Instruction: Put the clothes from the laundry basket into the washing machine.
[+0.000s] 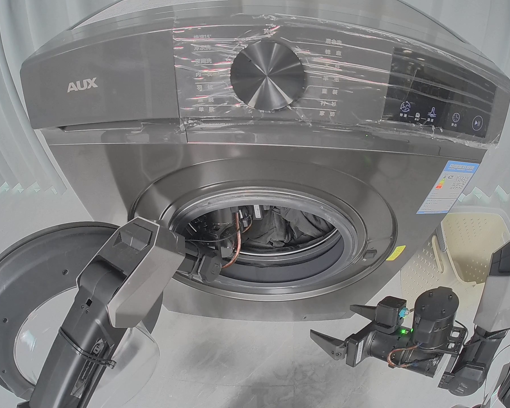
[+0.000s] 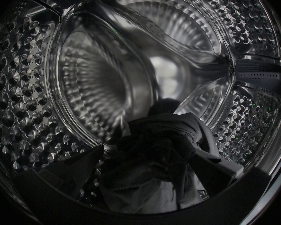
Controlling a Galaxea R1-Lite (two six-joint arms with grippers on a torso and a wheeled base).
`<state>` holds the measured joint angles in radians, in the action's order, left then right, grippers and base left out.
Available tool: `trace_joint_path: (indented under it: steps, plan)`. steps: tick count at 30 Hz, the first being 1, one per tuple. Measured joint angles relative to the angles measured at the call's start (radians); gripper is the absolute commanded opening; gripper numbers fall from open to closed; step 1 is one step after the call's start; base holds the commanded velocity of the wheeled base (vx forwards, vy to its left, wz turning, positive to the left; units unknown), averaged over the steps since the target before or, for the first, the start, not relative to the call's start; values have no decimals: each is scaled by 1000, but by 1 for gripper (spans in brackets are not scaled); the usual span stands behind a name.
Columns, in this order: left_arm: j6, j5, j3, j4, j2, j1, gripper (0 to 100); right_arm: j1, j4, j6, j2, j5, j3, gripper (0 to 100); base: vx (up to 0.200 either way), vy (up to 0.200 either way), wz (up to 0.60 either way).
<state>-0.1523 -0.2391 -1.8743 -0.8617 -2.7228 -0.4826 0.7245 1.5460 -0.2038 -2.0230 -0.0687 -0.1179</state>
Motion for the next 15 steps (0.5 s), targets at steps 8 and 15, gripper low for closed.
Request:
trace_joint_path:
  steps: [8,15]
  plan:
    - [-5,0,131,-25,49,-38,100,0,0,0,-1,1,0,100,0,0,0]
    - [-8,-8,367,-59,161,-104,100,0,0,0,0,1,0,100,0,0,0]
